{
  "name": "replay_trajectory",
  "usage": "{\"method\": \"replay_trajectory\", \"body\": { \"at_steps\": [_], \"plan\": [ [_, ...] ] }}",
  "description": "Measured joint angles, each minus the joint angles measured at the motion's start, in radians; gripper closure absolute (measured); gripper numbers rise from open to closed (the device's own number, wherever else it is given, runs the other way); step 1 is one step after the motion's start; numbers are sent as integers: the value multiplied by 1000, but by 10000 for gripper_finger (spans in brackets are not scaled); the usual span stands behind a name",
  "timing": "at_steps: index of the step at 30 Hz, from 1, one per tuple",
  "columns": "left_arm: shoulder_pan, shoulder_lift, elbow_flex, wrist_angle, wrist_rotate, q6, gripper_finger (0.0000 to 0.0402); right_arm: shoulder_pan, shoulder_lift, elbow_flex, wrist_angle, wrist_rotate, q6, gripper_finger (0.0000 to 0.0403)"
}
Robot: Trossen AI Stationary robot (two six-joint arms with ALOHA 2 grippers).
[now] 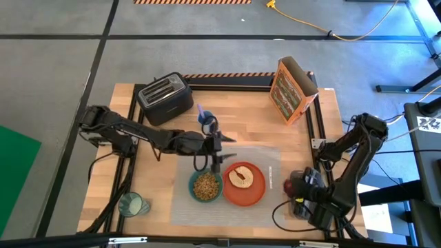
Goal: Arrange a breakfast setting
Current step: Put the red apple on the orange plate
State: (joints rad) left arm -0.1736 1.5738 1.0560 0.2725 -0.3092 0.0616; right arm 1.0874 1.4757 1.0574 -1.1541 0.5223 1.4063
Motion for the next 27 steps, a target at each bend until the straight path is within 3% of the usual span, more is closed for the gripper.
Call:
{"method": "replay_trajectory", "body": {
  "at_steps": [5,9,12,19,27],
  "plan": [
    [-7,124,-8,333,249,0,175,-1,-6,-8,78,430,-40,116],
    [-7,233,-8,543,315,-2,175,-27,2,-13,184,641,-131,118],
    [-3,292,2,641,330,-2,175,-75,7,-13,278,673,-251,117],
    [-7,338,93,617,393,18,175,-216,52,-13,507,603,-564,115],
    [-6,338,108,560,396,19,203,-253,61,-13,616,570,-711,114]
  ]
}}
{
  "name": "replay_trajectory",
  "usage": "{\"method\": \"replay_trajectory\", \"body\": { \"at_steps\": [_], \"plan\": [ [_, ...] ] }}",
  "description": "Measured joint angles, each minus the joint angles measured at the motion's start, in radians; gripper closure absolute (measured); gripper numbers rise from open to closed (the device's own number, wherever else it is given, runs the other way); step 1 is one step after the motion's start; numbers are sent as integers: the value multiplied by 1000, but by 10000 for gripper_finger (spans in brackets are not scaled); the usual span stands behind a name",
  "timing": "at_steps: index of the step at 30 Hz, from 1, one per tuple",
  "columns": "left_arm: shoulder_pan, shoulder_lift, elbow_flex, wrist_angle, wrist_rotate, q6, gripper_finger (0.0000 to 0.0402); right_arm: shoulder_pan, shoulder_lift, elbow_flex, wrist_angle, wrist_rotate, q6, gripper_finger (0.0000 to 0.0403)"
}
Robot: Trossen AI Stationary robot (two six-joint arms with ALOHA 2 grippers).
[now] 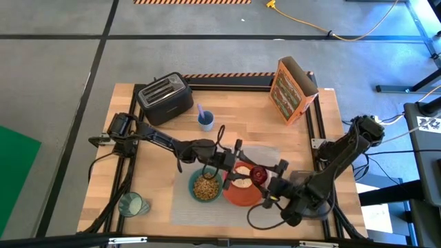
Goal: Arrange a breakfast setting
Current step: Put the red apple on the orange plate
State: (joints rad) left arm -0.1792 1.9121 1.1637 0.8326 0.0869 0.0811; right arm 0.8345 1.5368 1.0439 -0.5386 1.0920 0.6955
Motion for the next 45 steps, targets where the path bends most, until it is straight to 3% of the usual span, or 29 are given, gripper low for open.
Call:
{"method": "replay_trajectory", "body": {
  "at_steps": [8,19,25,45],
  "plan": [
    [0,0,0,-30,7,-1,234,-13,0,0,15,-15,-23,114],
    [0,0,1,-60,-76,-31,236,-79,0,0,25,-91,-81,113],
    [-6,38,83,-190,-81,-69,236,-77,0,0,42,-125,-99,113],
    [-10,45,101,-232,-127,-53,279,-76,1,0,50,-128,-102,113]
  ]
}}
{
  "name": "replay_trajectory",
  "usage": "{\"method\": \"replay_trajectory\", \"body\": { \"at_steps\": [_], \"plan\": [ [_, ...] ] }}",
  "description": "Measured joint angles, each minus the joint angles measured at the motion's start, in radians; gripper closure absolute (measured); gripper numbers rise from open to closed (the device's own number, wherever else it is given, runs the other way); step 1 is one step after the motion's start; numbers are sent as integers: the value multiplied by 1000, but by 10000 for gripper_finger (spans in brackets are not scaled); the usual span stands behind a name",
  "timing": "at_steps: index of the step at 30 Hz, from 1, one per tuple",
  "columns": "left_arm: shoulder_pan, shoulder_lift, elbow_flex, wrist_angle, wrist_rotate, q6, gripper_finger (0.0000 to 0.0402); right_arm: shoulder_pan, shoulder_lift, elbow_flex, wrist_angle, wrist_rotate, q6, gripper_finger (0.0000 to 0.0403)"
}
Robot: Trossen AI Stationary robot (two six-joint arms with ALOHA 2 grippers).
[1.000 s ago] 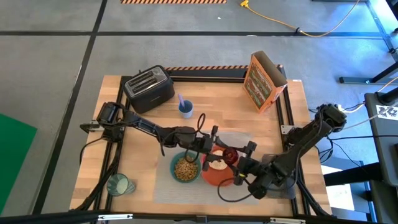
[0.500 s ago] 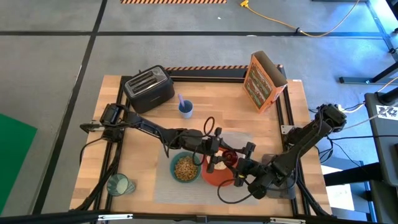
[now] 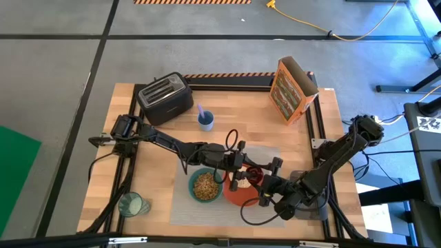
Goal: Arrange a breakfast setting
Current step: Put the red apple on the orange plate
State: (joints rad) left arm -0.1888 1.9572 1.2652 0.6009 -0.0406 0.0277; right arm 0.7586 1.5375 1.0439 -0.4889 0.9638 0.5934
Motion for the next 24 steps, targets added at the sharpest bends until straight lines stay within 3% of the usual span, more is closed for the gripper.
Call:
{"method": "replay_trajectory", "body": {
  "at_steps": [6,15,24],
  "plan": [
    [0,0,0,-30,6,0,286,0,10,0,14,-1,-2,113],
    [1,0,-1,-105,66,18,332,0,58,0,35,-16,0,113],
    [6,0,-1,-111,91,53,335,0,58,0,44,-12,7,113]
  ]
}}
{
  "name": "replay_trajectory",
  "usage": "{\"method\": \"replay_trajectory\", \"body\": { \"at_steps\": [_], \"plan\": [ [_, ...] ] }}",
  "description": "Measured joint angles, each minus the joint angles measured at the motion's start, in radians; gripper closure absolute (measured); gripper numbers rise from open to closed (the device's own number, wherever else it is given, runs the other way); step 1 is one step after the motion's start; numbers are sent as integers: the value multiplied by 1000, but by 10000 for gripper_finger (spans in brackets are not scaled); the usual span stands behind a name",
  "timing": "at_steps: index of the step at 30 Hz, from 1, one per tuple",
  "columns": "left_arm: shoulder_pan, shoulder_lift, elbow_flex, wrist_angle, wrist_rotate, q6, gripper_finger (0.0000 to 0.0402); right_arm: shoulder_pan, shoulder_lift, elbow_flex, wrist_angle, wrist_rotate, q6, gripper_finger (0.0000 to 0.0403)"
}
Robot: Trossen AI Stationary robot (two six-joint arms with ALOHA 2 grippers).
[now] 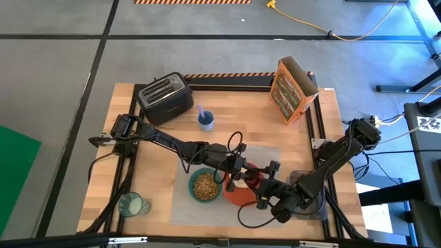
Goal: Arrange a breakfast setting
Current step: Put the red apple on the orange plate
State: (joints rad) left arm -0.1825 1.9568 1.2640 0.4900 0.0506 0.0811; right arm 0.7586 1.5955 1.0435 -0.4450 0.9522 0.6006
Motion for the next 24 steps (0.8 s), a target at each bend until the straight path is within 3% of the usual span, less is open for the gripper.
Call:
{"method": "replay_trajectory", "body": {
  "at_steps": [8,15,24],
  "plan": [
    [0,-1,0,0,4,0,343,1,0,0,2,34,23,113],
    [1,-1,0,1,69,-31,366,2,0,0,4,47,29,113],
    [-1,-1,0,6,99,-81,341,2,0,0,3,55,29,113]
  ]
}}
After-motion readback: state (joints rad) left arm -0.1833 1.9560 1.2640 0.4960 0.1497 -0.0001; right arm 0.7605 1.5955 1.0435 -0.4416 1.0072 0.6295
